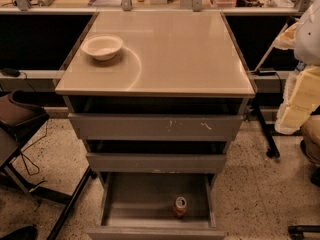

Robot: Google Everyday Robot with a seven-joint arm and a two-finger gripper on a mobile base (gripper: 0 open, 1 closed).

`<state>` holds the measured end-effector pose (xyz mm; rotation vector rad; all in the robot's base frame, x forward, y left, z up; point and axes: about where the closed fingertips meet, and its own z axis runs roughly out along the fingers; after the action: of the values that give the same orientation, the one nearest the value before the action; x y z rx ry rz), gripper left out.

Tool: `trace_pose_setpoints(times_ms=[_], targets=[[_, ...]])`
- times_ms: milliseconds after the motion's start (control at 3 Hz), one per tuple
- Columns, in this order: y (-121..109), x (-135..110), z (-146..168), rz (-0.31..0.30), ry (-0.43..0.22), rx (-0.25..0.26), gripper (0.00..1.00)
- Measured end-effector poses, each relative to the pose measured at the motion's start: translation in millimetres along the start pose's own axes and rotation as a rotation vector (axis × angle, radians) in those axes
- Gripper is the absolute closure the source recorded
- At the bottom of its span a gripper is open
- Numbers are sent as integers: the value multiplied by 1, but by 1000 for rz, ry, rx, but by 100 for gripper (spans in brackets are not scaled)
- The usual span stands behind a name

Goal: Pick coke can from bottom drawer and place on counter

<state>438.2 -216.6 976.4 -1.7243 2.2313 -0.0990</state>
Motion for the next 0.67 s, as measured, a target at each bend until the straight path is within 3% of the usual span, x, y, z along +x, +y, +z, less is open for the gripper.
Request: trace_pose_setpoints(times_ms=[333,667], targets=[[0,0,0,0,0,0,0],[10,6,23,-2,-66,-21,0]])
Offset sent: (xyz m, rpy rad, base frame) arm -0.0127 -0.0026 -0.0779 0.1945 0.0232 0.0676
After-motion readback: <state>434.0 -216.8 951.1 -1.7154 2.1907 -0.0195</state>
